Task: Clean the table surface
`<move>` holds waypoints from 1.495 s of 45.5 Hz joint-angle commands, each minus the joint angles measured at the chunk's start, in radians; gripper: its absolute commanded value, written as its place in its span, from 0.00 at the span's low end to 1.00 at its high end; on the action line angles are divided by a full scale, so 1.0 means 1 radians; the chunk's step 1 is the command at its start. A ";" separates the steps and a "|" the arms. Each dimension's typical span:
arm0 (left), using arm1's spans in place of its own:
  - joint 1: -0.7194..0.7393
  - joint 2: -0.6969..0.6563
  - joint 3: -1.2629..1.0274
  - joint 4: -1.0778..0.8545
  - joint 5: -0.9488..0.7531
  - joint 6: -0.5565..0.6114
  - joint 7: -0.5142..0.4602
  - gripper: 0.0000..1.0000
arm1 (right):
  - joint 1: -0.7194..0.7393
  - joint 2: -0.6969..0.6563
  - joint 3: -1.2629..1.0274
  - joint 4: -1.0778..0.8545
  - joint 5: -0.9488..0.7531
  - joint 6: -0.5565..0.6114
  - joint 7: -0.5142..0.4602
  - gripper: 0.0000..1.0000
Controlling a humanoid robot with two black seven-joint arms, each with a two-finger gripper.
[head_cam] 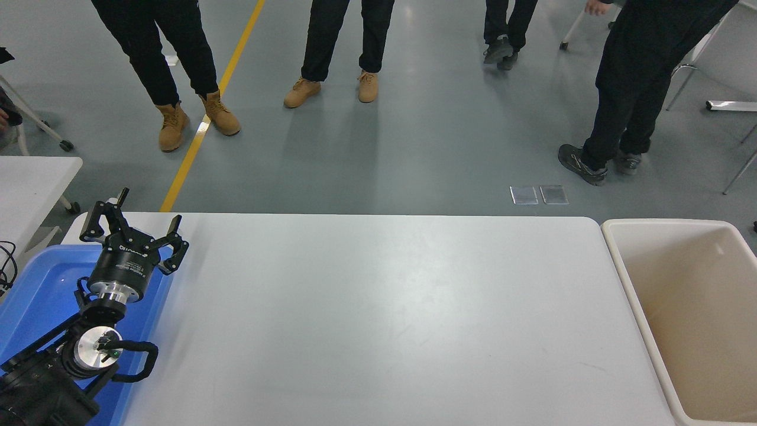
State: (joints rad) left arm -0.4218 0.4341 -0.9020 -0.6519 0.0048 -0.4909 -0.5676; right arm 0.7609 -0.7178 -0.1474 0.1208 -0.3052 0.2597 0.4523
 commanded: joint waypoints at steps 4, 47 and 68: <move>0.000 0.000 0.000 0.000 0.000 0.000 0.000 0.99 | -0.061 0.095 -0.064 -0.049 -0.002 -0.068 -0.027 0.00; 0.000 0.000 0.000 0.000 0.000 0.000 0.000 0.99 | -0.147 0.225 -0.139 -0.122 -0.017 -0.132 -0.046 0.00; 0.000 0.000 0.000 0.000 0.000 0.000 0.000 0.99 | -0.155 0.247 -0.138 -0.124 -0.017 -0.146 -0.053 0.07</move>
State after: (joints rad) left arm -0.4218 0.4341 -0.9020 -0.6519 0.0054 -0.4909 -0.5676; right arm 0.6087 -0.4790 -0.2865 -0.0009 -0.3216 0.1252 0.4066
